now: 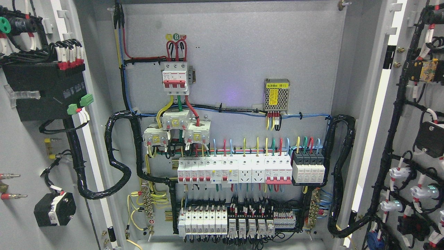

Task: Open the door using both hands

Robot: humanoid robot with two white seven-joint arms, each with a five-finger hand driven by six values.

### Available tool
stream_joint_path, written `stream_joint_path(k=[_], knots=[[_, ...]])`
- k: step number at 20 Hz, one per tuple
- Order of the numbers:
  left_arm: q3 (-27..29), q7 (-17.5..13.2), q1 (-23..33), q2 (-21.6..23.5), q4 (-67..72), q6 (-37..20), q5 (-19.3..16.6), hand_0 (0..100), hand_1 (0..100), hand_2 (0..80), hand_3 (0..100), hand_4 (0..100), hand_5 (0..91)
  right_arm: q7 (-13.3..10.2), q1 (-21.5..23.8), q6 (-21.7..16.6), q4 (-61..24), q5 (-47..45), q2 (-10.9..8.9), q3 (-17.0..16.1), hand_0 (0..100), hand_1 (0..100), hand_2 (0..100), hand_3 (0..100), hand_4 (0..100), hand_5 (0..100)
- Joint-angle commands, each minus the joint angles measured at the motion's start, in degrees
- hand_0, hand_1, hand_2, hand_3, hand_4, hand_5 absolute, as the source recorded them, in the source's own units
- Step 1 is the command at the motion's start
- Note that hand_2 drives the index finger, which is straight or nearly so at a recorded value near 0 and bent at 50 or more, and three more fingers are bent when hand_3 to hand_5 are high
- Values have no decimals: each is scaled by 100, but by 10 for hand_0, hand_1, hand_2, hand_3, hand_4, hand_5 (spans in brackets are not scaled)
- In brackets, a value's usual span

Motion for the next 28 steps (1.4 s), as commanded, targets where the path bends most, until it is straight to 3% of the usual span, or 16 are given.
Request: stream_joint_path(k=[1,7,24,28], knots=[[562,-2,125,156,20,-1210,310,0,0,0,0,42,0,3,2,-581,244,-130,-257,15,0,0,0,0,0,0],[790,-81,257,191,107,-1412,494,0,0,0,0,42,0,12,2,-590,315,-156,-459,-3,0,0,0,0,0,0],[1203,-81,143,569,775,-1280,890,0,0,0,0,42,0,-14,-7,-529,640,-191,-468,-223,0,0,0,0,0,0],[1318,-81,29,613,924,-1043,908,0,0,0,0,43,0,-23,-15,-345,631,-735,-538,-258,0,0,0,0,0,0]])
